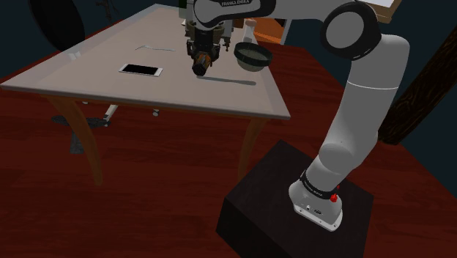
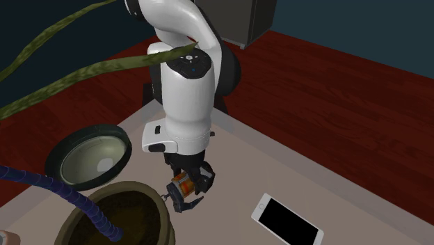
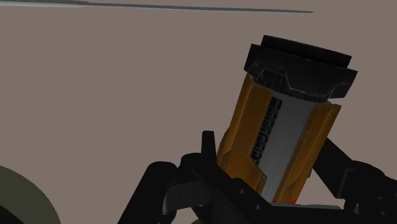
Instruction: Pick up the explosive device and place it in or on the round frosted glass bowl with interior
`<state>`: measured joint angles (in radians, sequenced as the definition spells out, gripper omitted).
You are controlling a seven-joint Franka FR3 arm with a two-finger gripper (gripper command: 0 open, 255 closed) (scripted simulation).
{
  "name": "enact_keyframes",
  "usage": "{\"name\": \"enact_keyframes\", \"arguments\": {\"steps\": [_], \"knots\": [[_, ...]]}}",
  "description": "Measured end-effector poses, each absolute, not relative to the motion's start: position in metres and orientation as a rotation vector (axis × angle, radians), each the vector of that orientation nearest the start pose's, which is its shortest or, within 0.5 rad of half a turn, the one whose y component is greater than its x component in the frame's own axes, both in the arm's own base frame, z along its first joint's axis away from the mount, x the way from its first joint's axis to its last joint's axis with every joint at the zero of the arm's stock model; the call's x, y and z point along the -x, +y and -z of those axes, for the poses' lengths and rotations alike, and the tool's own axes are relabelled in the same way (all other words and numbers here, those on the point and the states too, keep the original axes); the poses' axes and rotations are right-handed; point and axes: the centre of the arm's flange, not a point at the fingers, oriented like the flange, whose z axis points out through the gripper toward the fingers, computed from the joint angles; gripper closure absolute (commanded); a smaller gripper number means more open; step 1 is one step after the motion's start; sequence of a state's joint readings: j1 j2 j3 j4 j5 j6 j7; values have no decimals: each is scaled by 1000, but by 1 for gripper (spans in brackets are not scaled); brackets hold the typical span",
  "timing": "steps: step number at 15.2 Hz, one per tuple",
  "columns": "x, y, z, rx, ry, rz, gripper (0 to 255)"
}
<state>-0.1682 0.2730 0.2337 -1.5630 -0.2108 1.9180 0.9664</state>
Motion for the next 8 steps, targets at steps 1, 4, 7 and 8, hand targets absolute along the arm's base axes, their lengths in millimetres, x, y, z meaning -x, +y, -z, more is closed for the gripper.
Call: {"name": "enact_keyframes", "arguments": {"steps": [1,4,7,8], "knots": [[-653,12,-501,2925,1322,236,255],[-654,13,-515,2925,1322,236,255],[-653,13,-530,2926,1322,230,255],[-653,13,-535,2926,1322,229,255]]}}
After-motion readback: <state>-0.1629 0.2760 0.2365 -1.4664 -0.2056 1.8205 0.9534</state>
